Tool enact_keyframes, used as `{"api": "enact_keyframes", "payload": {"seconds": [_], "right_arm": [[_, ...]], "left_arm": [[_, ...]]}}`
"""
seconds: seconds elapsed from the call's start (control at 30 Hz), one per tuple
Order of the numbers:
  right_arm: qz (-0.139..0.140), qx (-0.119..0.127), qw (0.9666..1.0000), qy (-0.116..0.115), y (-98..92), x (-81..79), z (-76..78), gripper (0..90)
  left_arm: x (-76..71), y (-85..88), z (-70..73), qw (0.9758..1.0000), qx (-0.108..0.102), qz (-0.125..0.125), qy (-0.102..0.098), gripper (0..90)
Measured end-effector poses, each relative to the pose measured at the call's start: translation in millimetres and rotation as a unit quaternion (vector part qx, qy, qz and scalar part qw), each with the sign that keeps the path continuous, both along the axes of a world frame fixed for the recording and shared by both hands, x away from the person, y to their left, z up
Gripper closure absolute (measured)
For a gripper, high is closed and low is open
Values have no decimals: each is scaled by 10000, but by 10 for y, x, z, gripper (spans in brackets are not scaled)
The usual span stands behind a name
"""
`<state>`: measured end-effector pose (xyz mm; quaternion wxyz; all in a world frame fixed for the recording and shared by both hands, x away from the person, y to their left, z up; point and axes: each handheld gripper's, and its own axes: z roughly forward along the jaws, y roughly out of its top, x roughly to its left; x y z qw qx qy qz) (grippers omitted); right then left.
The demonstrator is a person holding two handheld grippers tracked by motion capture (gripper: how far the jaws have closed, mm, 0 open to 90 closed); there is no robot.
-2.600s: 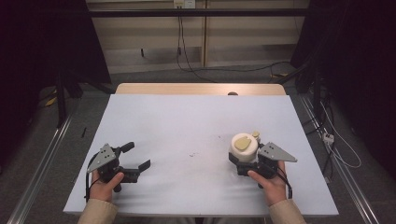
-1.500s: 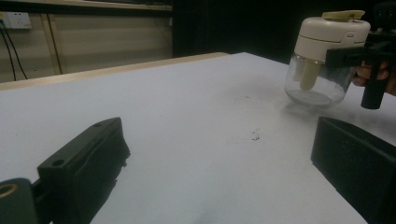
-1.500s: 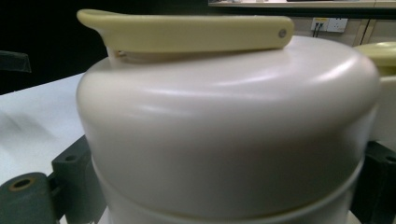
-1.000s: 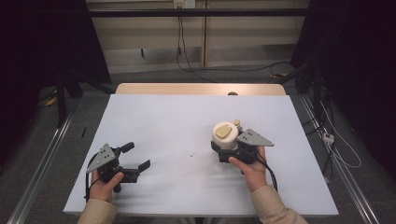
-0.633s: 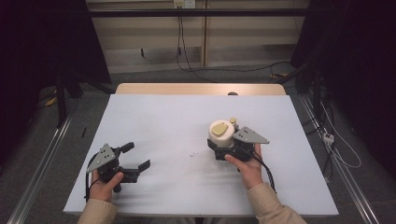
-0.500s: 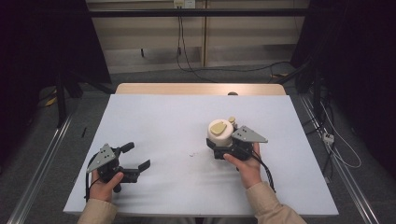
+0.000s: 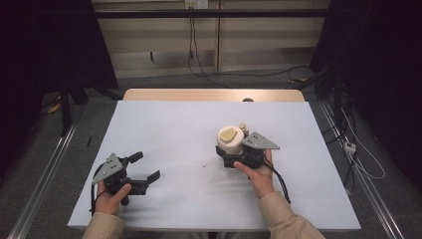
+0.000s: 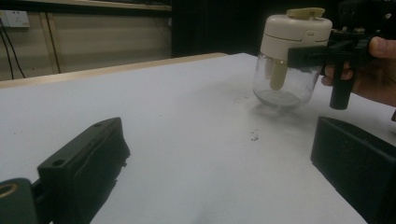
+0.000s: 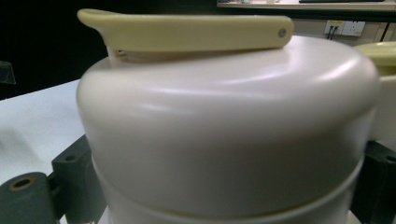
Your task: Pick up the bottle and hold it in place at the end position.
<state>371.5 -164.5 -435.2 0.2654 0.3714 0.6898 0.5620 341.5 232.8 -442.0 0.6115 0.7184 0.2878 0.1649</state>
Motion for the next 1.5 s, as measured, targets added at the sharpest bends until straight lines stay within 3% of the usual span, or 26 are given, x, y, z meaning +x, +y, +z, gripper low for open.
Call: {"api": "enact_keyframes", "payload": {"seconds": [1.5], "right_arm": [[52, 35, 10000, -51, 170, 204, -6, 71]], "left_arm": [[0, -8, -9, 10000, 37, -15, 23, 31]]}}
